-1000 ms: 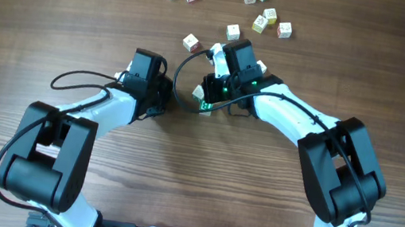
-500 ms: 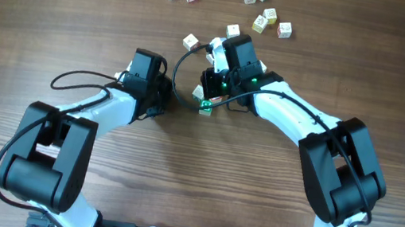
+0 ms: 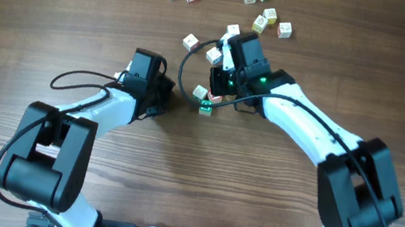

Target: Form a circle

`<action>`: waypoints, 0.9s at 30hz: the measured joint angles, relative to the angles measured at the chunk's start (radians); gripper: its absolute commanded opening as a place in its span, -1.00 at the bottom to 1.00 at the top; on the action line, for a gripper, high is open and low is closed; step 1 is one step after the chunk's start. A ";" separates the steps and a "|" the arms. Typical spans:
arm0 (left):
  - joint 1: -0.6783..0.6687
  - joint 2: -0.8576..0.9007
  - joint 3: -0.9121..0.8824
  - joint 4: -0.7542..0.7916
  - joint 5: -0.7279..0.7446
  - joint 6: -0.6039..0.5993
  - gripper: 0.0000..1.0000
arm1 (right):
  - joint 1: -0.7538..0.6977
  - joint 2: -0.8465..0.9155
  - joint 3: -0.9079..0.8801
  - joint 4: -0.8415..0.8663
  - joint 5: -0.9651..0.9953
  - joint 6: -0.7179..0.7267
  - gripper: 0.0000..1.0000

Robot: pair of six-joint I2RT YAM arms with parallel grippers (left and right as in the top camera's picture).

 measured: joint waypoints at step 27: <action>0.011 -0.033 0.032 -0.001 -0.056 -0.013 1.00 | -0.018 -0.325 -0.085 -0.498 0.218 0.469 0.08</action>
